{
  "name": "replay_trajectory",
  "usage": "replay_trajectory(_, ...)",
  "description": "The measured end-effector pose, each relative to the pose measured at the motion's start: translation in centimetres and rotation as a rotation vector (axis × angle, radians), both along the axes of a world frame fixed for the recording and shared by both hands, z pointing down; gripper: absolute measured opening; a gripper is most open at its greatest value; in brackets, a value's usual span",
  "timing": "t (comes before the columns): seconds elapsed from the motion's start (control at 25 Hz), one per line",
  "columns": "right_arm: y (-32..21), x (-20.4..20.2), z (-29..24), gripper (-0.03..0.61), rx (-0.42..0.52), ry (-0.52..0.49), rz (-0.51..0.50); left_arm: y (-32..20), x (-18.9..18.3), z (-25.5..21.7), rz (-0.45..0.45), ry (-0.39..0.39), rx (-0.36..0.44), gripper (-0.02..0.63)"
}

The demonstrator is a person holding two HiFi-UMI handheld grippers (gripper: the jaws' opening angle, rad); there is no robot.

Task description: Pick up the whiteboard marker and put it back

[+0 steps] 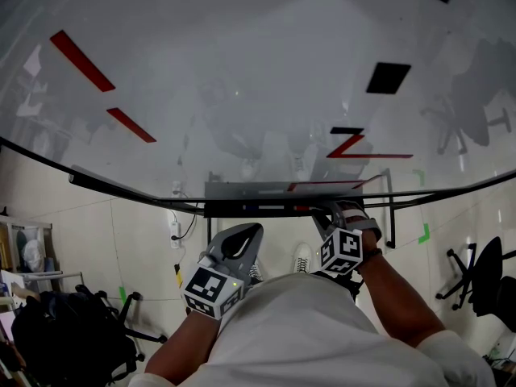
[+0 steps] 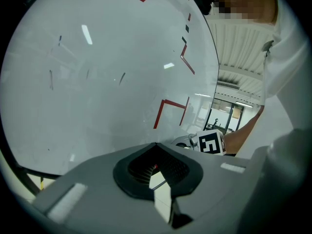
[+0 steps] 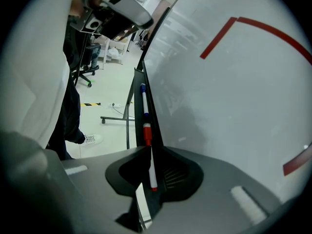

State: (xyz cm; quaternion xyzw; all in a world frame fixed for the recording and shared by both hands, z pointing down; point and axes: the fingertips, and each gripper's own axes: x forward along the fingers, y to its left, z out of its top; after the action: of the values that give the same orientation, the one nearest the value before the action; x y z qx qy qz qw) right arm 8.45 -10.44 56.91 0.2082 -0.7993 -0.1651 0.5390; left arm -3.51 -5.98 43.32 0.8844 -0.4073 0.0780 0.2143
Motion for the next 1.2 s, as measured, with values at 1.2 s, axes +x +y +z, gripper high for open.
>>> replay_trajectory(1.2, 2.3, 1.1, -11.1, 0.002, -0.405, -0.978, 0.523, -0.5, 2.2, -0.5, 0.07, -0.008, -0.002, 0.017)
